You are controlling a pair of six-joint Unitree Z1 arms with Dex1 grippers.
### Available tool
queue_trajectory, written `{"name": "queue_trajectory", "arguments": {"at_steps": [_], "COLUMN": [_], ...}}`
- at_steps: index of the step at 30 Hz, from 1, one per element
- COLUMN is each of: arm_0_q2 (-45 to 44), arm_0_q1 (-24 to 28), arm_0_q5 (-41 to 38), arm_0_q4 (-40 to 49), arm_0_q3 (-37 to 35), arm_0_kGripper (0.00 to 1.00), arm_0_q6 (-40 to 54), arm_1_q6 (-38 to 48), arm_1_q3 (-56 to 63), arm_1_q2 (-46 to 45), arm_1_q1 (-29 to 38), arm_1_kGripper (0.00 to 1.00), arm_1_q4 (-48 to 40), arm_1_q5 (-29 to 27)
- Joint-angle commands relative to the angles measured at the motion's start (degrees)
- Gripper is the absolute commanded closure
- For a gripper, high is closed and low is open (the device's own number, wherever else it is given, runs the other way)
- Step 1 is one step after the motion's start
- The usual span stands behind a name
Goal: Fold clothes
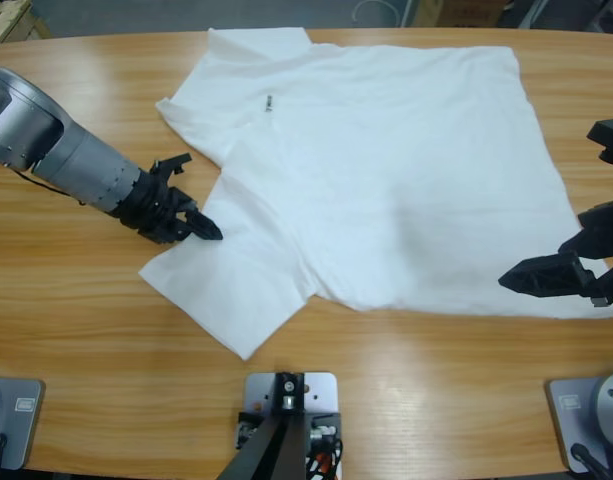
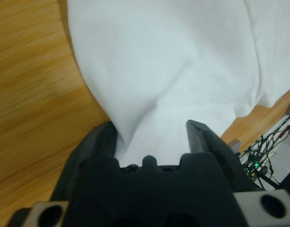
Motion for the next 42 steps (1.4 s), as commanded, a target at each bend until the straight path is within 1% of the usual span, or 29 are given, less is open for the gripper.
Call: {"name": "queue_trajectory", "arguments": {"at_steps": [1, 6, 9, 11, 13, 16, 18, 21, 25, 27, 30, 31, 32, 34, 37, 39, 42], "arm_0_q2": [4.9, 3.9, 2.5, 1.3, -0.8, -3.7, -5.4, -7.4, -9.5, -10.2, -10.8, -11.0, -11.3, -11.6, -11.6, -11.6, -11.7], "arm_0_q1": [0.0, 0.1, 0.2, 0.5, 1.4, 3.0, 3.4, 3.8, 4.0, 4.2, 4.4, 4.4, 4.5, 4.6, 4.6, 4.8, 6.9], "arm_0_q5": [1.4, 0.8, 0.6, 0.4, -0.6, -2.1, -2.2, -2.2, -1.7, -1.5, -1.4, -1.4, -1.4, -1.2, -0.9, 0.0, 1.1], "arm_0_q4": [-1.1, -1.4, -1.4, -1.4, -1.3, -1.2, -1.0, -0.6, 0.2, 0.8, 1.1, 1.2, 1.2, 1.5, 1.7, 1.7, 2.2], "arm_0_q3": [1.0, 1.2, 1.5, 1.8, 2.0, 2.2, 2.2, 2.2, 2.2, 2.2, 2.2, 2.2, 2.3, 2.3, 2.3, 2.2, 2.3], "arm_0_kGripper": [1.000, 1.000, 1.000, 1.000, 1.000, 1.000, 1.000, 1.000, 1.000, 1.000, 1.000, 1.000, 1.000, 1.000, 1.000, 1.000, 1.000], "arm_0_q6": [-0.1, 0.8, 1.7, 2.1, 2.1, 2.1, 1.9, 1.5, 1.4, 1.4, 1.4, 1.4, 1.4, 1.4, 1.5, 1.4, 1.1], "arm_1_q6": [0.5, 1.7, 4.0, 5.8, 8.9, 15.7, 19.1, 21.5, 22.0, 23.2, 25.8, 24.6, 22.1, 17.4, 16.3, 17.5, 23.0], "arm_1_q3": [1.8, 1.7, 1.8, 3.8, 8.2, 16.0, 19.9, 22.9, 23.2, 23.3, 22.9, 22.4, 20.9, 18.4, 17.6, 17.8, 19.3], "arm_1_q2": [0.1, 0.0, -1.0, -2.4, -4.2, -7.2, -8.1, -5.4, -2.3, -3.4, -6.8, -6.8, -6.5, -6.3, -2.7, -1.7, -3.0], "arm_1_q1": [0.5, 0.2, -5.3, -9.6, -14.5, -23.1, -25.0, -25.5, -26.3, -26.3, -26.2, -26.2, -26.3, -27.8, -27.8, -27.8, -28.1], "arm_1_kGripper": [0.000, 0.000, 0.018, 0.023, 0.023, 0.018, 0.018, 0.022, 0.023, 0.023, 0.027, 0.027, 0.024, 0.027, 0.032, 0.027, 0.027], "arm_1_q4": [-0.6, -0.7, -1.3, -4.5, -9.8, -17.5, -21.0, -21.1, -16.1, -12.2, -10.3, -9.2, -8.1, -9.0, -9.0, -8.9, -11.4], "arm_1_q5": [0.4, -0.1, 0.9, 3.7, 8.1, 16.2, 17.9, 16.9, 13.2, 8.8, 1.9, -0.6, -1.5, 0.1, 0.9, 1.0, 0.8]}}
